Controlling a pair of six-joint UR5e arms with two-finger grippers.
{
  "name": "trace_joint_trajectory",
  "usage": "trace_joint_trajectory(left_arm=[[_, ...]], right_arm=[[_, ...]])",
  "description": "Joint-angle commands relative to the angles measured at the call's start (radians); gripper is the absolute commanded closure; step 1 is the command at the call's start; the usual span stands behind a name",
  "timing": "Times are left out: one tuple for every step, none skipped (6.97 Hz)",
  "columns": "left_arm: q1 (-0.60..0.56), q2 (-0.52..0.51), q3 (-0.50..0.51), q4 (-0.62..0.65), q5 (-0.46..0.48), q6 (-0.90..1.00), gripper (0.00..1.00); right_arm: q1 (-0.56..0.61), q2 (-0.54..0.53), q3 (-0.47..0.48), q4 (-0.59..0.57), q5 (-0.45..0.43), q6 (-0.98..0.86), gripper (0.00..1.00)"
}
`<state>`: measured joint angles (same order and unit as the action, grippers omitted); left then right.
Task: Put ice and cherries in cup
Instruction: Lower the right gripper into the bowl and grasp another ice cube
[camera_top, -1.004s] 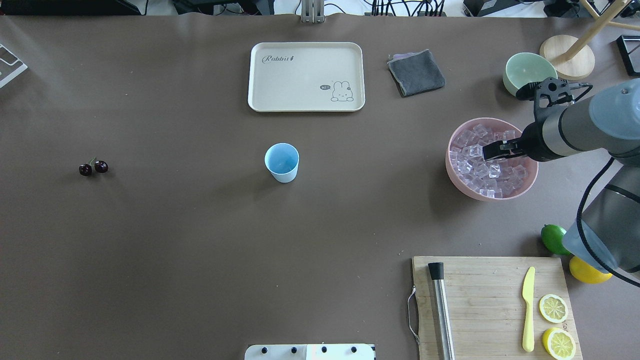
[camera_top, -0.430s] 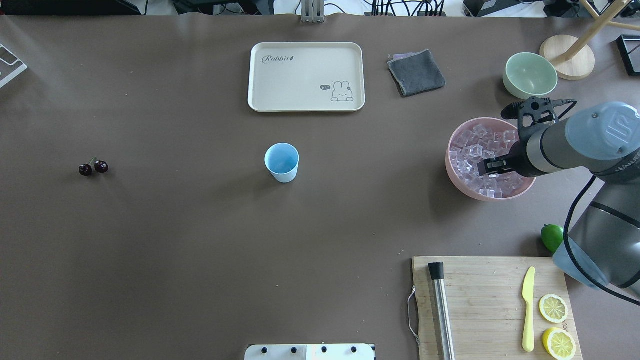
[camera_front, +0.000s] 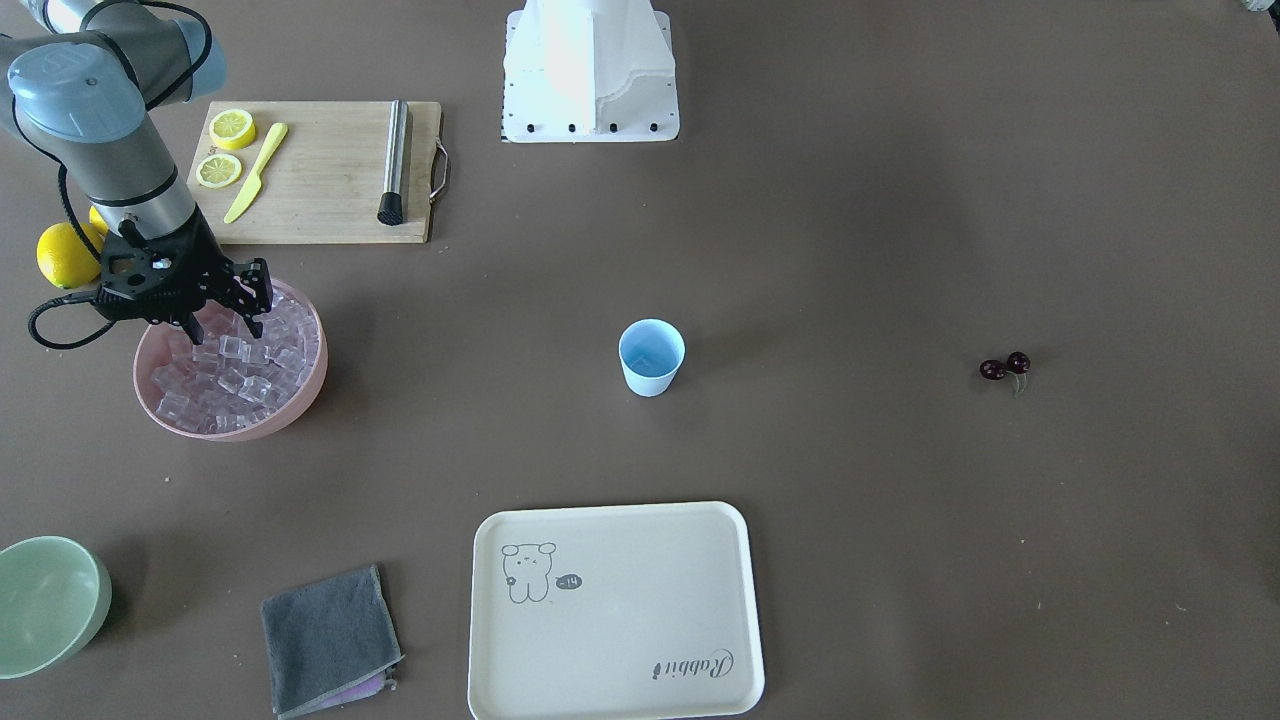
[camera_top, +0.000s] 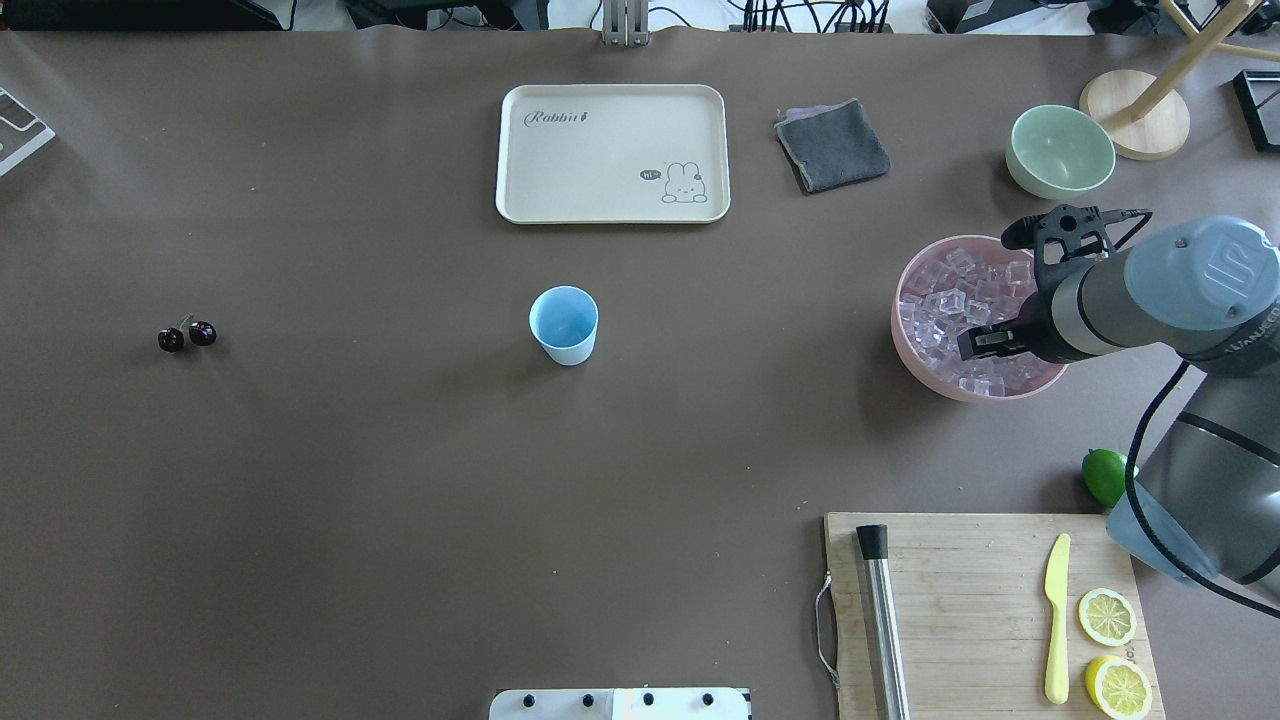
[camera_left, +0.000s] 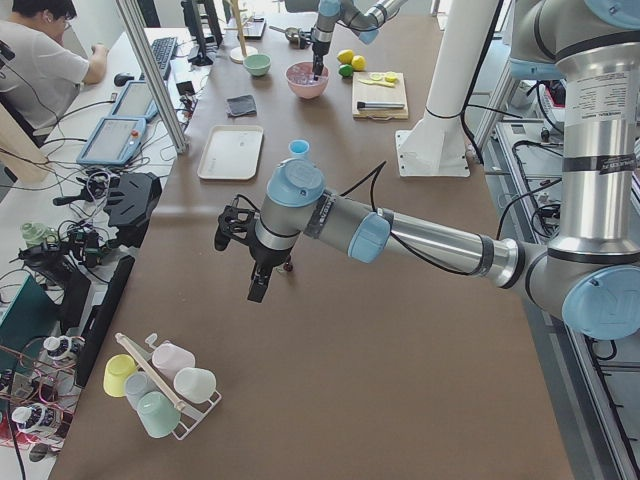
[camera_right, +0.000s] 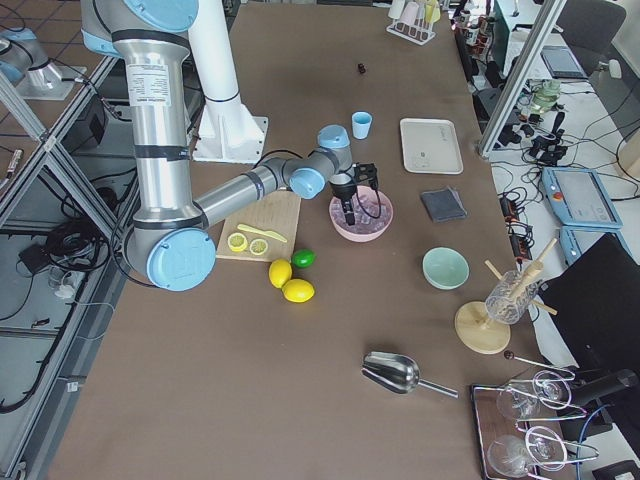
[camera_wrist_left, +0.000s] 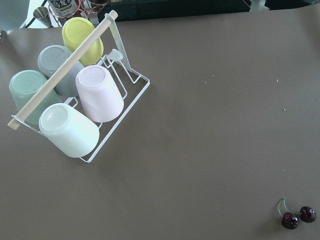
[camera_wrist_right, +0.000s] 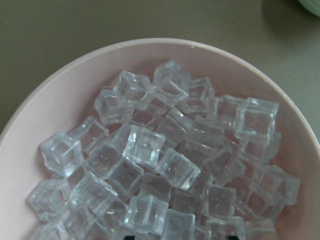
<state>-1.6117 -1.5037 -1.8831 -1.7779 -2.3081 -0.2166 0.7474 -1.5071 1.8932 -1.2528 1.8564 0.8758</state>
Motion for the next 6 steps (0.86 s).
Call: trace_joint_trajectory(left_arm=[[0.001, 0.0, 0.004, -0.002, -0.001, 0.0, 0.02], [0.001, 0.0, 0.001, -0.003, -0.001, 0.0, 0.02], [0.001, 0.0, 0.002, -0.003, -0.001, 0.0, 0.02], [0.001, 0.0, 0.001, -0.003, -0.001, 0.0, 0.02], [0.003, 0.0, 0.001, -0.003, -0.001, 0.0, 0.02], [0.004, 0.0, 0.001, -0.003, -0.001, 0.0, 0.02]], right_arm=[[-0.005, 0.007, -0.014, 0.0, -0.002, 0.0, 0.38], [-0.006, 0.013, -0.019, -0.002, 0.0, -0.001, 0.46], [-0.008, 0.015, -0.019, -0.004, 0.001, -0.001, 0.57], [-0.008, 0.015, -0.017, -0.016, 0.003, -0.003, 0.77], [-0.008, 0.015, -0.017, -0.026, 0.003, -0.011, 1.0], [-0.007, 0.015, -0.01, -0.037, 0.004, -0.011, 1.0]])
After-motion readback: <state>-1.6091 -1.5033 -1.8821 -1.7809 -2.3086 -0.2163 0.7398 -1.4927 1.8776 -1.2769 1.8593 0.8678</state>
